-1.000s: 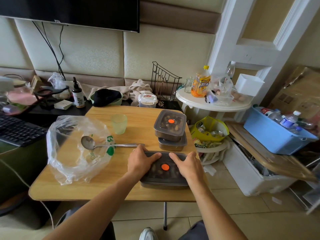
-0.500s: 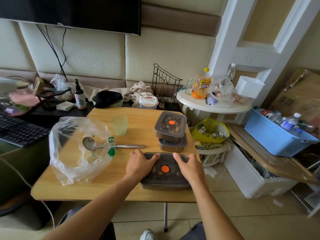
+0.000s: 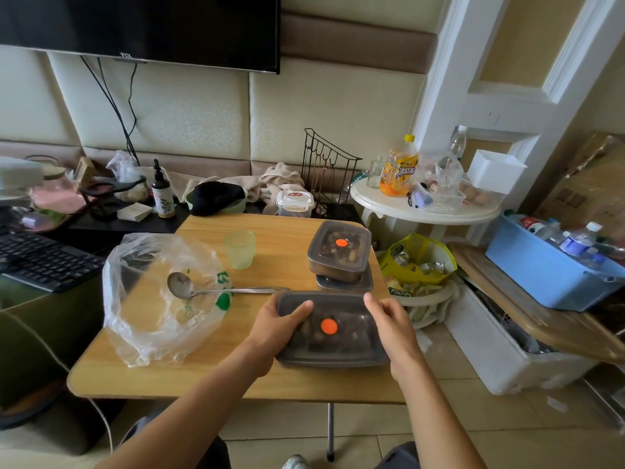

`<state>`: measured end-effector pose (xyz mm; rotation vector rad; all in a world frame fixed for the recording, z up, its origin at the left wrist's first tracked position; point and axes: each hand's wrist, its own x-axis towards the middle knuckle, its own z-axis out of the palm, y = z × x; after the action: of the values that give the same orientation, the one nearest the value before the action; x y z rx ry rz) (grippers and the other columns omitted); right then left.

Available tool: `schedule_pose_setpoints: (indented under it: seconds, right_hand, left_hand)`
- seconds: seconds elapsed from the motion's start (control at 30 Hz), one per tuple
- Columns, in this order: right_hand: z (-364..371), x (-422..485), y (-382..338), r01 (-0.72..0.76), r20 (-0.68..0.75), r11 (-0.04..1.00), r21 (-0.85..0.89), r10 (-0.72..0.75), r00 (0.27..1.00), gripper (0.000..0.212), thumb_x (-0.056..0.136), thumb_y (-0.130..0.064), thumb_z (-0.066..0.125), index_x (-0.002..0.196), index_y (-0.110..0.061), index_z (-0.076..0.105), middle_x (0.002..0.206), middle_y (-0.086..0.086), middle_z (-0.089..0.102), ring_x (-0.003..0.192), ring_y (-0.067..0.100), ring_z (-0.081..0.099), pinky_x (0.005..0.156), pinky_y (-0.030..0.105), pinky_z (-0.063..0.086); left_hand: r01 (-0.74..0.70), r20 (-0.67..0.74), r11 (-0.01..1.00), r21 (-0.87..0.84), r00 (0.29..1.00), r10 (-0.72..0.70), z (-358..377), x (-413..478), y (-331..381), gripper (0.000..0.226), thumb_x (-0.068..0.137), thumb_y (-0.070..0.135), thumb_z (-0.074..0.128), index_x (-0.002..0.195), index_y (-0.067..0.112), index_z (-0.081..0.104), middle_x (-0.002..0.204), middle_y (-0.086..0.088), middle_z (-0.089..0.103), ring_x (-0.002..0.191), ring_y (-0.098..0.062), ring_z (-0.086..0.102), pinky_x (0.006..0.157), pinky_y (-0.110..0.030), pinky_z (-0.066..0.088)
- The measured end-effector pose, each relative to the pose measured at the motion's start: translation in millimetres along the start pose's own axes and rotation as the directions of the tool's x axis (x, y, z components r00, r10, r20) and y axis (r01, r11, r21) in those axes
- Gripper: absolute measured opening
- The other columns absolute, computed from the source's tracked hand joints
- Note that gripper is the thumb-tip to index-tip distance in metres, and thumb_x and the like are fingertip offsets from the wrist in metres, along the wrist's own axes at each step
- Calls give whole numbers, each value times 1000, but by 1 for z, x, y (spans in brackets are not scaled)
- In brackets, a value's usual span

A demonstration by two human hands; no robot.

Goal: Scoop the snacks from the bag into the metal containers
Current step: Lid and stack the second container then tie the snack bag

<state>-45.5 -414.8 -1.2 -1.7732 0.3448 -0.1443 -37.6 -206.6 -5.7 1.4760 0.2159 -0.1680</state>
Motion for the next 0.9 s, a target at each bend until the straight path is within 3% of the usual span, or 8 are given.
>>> schedule_pose_setpoints:
  seconds: [0.1,0.17,0.27,0.43,0.57,0.67,0.8,0.9]
  right_hand:
    - [-2,-3,1,67,108,998,13,-68,992,37,90,-54,75,116,-33,60,112,-4,69,101,12,65,82,30,53]
    - [-3,-6,3,-6,202,999,36,-2,979,55,75,-67,80,121,-50,55,121,-10,69,113,14,65,96,45,56]
    - [5,-8,0,-63,201,994,94,43,979,72,62,-72,83,122,-40,59,119,-7,72,114,20,67,99,56,56]
    - [20,-4,-33,190,-145,951,244,-158,977,43,92,-45,74,121,-26,48,118,-5,61,103,8,62,78,28,52]
    - [41,9,-57,319,-178,905,281,-278,944,38,103,-36,63,137,-27,48,129,-13,59,101,-13,61,80,11,51]
    - [54,32,-73,321,-92,933,165,-310,946,48,107,-38,53,153,-26,44,139,-17,52,109,-13,53,79,1,40]
    - [60,69,-77,282,-80,950,132,-274,958,52,107,-43,49,157,-30,40,151,-14,47,137,9,47,98,26,36]
    - [58,88,-70,268,-94,956,117,-258,961,55,107,-44,49,159,-32,35,160,-15,39,148,11,37,105,26,32]
  left_hand:
    - [18,-93,993,-119,995,-29,-3,0,1,34,88,31,81,116,21,65,104,-5,77,95,-22,75,75,-34,63]
    - [14,-121,987,-160,992,-33,-7,-2,5,31,88,33,80,113,22,66,103,-5,77,93,-22,75,73,-33,62]
    - [-52,-159,985,-167,987,25,-7,-6,12,26,91,32,77,112,21,67,101,-5,78,91,-22,76,70,-31,61]
    - [-55,-207,955,-291,978,-7,5,-5,35,25,101,32,62,122,19,61,109,-9,75,99,-29,73,93,-49,59]
    - [-111,-248,902,-417,969,4,29,15,64,28,105,33,53,128,20,44,113,-9,64,100,-27,68,89,-45,59]
    - [-127,-280,941,-315,959,35,53,41,73,28,104,37,45,123,20,35,117,-12,57,106,-29,61,99,-50,53]
    - [-112,-323,994,15,940,110,69,69,70,23,106,36,33,118,17,41,124,-12,51,112,-28,48,96,-45,39]
    - [-118,-332,977,180,927,173,69,83,64,27,106,41,33,118,21,47,133,-9,39,127,-26,31,112,-47,29]
